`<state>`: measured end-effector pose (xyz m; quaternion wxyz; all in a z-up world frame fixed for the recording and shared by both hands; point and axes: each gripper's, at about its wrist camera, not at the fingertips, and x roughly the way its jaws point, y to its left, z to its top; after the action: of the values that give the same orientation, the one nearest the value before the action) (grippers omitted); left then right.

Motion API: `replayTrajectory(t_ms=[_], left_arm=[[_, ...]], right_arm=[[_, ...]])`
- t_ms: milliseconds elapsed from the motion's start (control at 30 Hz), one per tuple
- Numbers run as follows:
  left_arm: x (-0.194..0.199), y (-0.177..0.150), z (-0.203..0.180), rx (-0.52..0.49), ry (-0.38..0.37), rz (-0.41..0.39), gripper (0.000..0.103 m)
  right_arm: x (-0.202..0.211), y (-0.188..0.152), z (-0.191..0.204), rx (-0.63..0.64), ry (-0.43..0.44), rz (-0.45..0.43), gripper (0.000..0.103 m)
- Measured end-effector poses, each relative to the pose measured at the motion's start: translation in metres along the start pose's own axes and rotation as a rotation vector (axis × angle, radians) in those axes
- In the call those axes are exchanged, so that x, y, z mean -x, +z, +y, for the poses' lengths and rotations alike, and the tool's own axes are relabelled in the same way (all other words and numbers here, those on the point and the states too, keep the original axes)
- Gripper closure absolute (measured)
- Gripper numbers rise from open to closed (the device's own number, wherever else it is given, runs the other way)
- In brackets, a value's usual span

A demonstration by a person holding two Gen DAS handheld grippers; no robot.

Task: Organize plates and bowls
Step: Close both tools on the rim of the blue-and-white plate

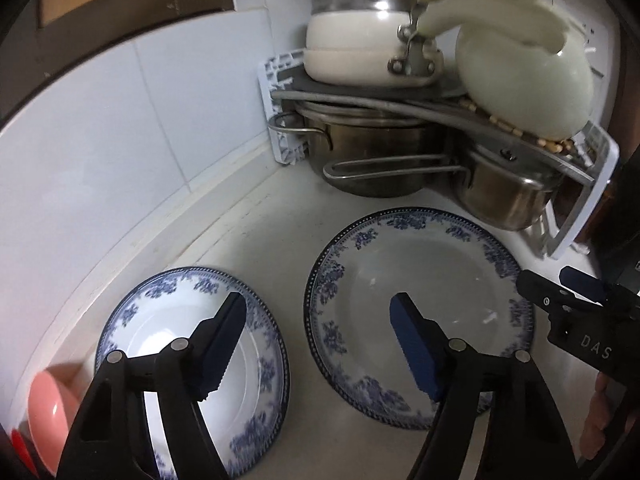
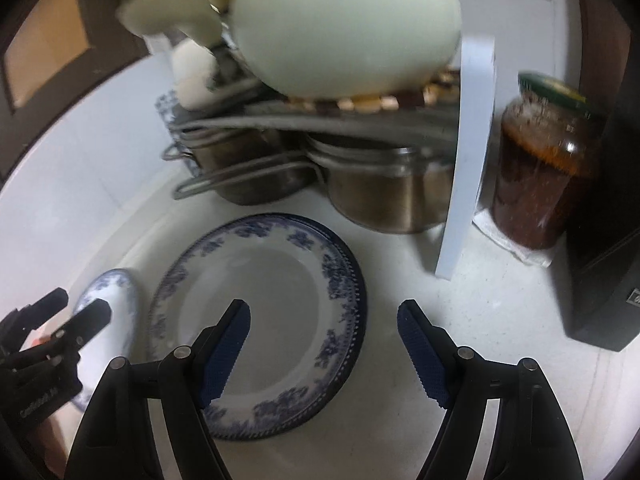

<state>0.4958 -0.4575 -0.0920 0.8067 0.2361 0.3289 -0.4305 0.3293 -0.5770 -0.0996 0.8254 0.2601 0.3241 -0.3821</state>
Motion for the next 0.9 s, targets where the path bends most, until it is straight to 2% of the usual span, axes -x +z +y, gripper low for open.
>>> replayTrajectory(t_ms=[167, 233, 400, 600, 900], left_arm=[[-0.024, 0.004, 0.005, -0.005, -0.065, 0.035, 0.041], [-0.033, 0.006, 0.006, -0.006, -0.068, 0.051, 0.048], [-0.048, 0.008, 0.006, -0.021, -0.104, 0.077, 0.056], [-0.063, 0.007, 0.006, -0.029, -0.110, 0.110, 0.059], [-0.084, 0.005, 0.009, 0.010, -0.134, 0.149, 0.062]], right_arm=[[-0.020, -0.002, -0.001, -0.016, -0.027, 0.037, 0.027], [-0.026, -0.002, -0.001, -0.029, -0.042, 0.048, 0.027], [-0.038, -0.001, 0.001, -0.043, -0.040, 0.071, 0.036], [-0.045, -0.002, 0.001, -0.039, -0.056, 0.082, 0.041], [-0.059, -0.005, 0.001, -0.049, -0.054, 0.109, 0.051]])
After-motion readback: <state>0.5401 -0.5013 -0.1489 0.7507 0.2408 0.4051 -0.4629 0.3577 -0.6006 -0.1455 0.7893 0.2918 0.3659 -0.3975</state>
